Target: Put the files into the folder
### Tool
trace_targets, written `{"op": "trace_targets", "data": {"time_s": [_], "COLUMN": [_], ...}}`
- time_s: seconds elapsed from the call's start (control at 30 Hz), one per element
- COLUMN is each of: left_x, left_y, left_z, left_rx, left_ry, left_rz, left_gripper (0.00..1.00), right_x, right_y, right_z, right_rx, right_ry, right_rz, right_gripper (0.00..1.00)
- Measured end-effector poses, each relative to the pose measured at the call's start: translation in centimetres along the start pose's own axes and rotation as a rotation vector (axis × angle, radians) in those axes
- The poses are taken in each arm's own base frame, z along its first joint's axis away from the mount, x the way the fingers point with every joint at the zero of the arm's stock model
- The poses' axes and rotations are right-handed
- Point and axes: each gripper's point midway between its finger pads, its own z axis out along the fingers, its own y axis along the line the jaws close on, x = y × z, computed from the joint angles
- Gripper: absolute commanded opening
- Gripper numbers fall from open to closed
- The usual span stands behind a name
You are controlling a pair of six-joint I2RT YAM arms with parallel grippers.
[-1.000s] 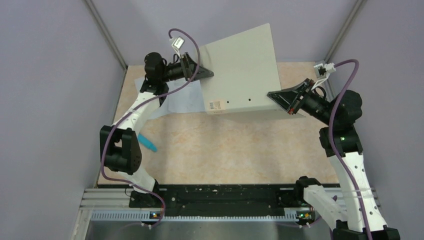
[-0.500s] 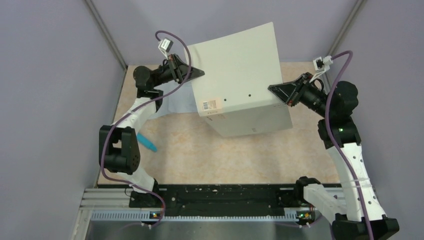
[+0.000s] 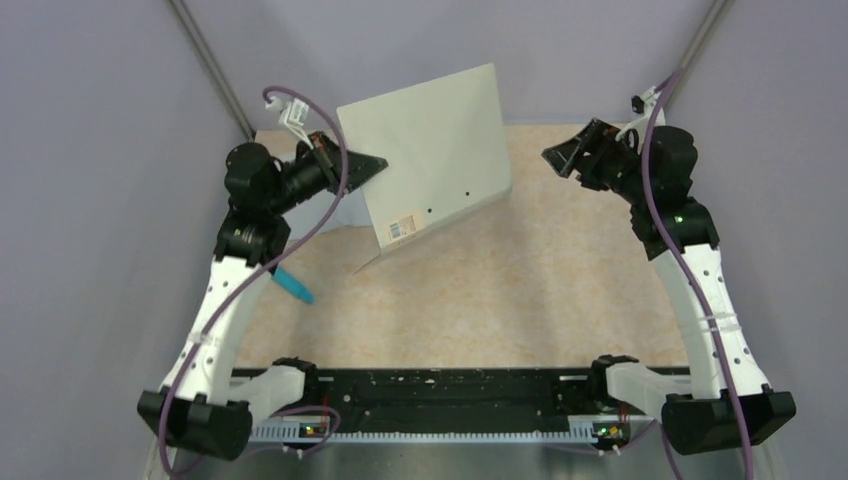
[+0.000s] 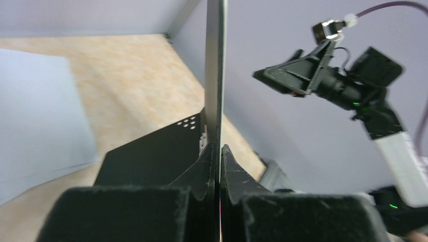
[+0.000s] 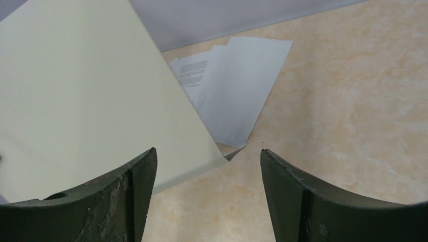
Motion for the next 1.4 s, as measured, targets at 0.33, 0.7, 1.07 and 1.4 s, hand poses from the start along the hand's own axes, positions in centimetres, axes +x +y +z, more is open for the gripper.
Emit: {"op": "trace_targets", "data": {"time_s": [0.33,0.7,1.07,1.4], "left_x": [4.8,7.1,5.6,14.2], "left_y": [-0.2,0.1,-3.4,-3.3], "left_z": [-5.2,-4.4,-0.1,8.6], "left_rx": [-0.368,-0.6,-0.68,-0.854], "left_ry": [-0.148,-0.185,-0.248,-0.152], "left_rz": [0.275,0.608,0.858,1.351], "left_gripper": [0.0,0.0,0.0,0.0], "right_x": [2.5,3.4,2.4,-1.2], "right_y": [-2.3,-1.8,-2.2,-2.7], "right_z": [2.4,3.3,2.5,0.4], "right_rx": [0.176,0.207,0.259,0.366], "right_ry": [0.101,0.146,0.128,0.044], "right_rz": [0.076,0.057,0.02,-0.049], "right_gripper": [0.73,0.73,0.73,0.76]}}
